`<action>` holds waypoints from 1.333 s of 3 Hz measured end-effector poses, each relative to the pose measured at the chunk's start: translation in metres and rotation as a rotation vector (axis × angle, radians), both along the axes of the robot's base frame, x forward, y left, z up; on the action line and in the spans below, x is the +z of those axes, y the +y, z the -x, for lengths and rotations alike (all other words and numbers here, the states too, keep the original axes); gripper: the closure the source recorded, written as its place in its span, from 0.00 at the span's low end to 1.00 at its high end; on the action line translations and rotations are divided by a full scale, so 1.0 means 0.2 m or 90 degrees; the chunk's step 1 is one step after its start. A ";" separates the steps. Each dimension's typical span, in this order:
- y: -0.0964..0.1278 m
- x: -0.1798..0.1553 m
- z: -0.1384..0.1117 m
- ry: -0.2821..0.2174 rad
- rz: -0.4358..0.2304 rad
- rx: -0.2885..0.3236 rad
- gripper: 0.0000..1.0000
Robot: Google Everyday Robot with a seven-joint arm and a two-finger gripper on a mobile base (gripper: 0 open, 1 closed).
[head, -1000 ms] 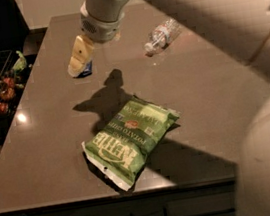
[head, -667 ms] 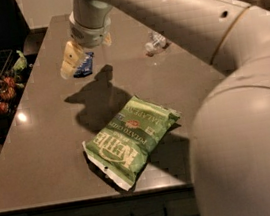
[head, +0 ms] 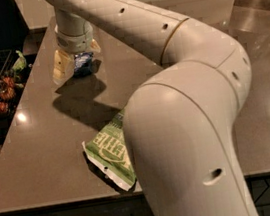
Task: Pick rxbar blueberry
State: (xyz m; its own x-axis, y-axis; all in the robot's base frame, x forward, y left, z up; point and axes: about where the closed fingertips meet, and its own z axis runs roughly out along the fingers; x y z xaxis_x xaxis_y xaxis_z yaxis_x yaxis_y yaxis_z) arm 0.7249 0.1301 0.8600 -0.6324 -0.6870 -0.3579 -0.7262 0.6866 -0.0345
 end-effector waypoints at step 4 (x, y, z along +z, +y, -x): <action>-0.05 -0.08 -0.13 0.027 0.029 -0.009 0.70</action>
Offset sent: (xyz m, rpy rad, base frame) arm 0.0316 -0.0038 -0.0126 -0.0458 0.0391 -0.0237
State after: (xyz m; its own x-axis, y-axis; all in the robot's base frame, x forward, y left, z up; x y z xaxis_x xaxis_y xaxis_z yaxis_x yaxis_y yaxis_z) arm 0.7515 0.1205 0.8440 -0.6556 -0.6932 -0.2995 -0.7182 0.6949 -0.0360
